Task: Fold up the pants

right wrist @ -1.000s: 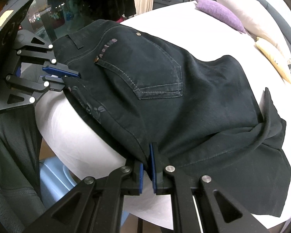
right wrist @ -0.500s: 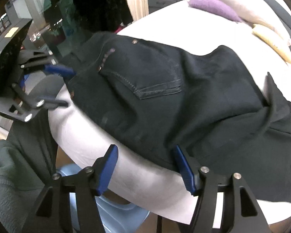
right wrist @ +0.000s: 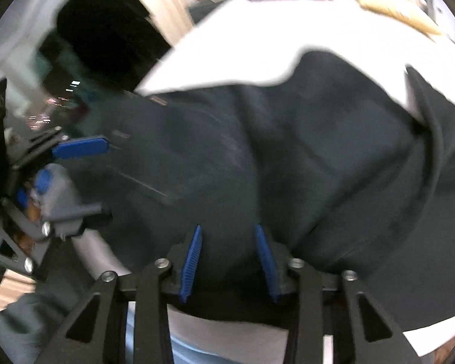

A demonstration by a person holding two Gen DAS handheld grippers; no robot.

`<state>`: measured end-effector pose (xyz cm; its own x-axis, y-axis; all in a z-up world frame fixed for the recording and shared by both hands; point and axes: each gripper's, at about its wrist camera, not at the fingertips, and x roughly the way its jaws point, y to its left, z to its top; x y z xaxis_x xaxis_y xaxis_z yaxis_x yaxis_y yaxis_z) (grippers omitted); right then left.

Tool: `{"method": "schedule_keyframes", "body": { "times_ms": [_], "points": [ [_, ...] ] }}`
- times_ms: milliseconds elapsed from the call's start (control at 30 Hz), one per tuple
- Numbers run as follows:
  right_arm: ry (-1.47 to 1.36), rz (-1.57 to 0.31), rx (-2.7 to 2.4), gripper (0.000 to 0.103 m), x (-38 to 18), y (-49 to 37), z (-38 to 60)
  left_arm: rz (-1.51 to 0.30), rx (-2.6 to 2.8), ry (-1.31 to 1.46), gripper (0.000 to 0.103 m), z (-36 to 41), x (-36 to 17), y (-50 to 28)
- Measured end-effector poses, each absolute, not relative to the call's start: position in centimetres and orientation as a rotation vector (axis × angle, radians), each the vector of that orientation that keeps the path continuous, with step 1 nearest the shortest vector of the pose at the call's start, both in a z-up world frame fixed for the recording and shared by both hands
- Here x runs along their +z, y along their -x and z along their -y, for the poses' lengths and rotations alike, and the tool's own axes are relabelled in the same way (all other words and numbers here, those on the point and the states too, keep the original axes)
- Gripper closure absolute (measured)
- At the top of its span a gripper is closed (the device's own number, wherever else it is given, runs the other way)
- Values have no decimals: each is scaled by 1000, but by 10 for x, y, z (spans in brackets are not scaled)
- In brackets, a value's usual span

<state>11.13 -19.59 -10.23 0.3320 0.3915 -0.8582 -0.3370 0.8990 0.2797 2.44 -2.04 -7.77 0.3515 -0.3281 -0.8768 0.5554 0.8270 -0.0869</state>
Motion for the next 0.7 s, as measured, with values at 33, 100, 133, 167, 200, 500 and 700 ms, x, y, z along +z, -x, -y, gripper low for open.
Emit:
{"method": "schedule_keyframes", "body": {
  "times_ms": [33, 100, 133, 167, 200, 500, 700],
  "points": [
    [-69, -1131, 474, 83, -101, -109, 201, -1084, -572, -220, 47, 17, -87, -30],
    [-71, -1126, 460, 83, -93, -104, 212, -1075, -583, -189, 47, 12, -85, -33],
    [-73, -1124, 445, 83, -89, -103, 218, -1075, -576, -201, 48, 12, -81, -34],
    [-88, -1127, 426, 83, -84, -104, 225, -1072, -568, -208, 50, 12, -77, -35],
    [-114, -1121, 417, 83, -79, -105, 230, -1065, -561, -203, 50, 12, -71, -37],
    [-189, -1160, 381, 57, -96, -139, 226, -1086, -565, -153, 50, 59, -72, -75],
    [-295, -1080, 285, 68, -63, -114, 293, -1122, -545, -127, 51, 53, -68, -79]
  ]
}}
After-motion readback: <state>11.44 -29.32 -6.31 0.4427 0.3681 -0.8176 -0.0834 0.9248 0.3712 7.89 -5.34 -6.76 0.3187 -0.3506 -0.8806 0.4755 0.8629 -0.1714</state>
